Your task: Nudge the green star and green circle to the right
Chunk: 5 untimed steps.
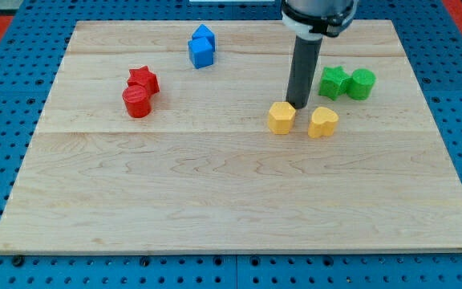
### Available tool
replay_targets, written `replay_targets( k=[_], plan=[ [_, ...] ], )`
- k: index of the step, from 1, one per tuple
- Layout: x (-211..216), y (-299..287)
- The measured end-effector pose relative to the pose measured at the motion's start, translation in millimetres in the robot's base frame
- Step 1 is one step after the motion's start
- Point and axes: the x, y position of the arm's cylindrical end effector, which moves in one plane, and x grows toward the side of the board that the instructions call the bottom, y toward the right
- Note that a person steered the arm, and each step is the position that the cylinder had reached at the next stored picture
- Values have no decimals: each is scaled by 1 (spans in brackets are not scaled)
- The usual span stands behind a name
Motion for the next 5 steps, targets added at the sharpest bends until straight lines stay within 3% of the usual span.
replay_targets(
  k=[1, 5],
  plan=[
    [-31, -5],
    [36, 84]
  ],
)
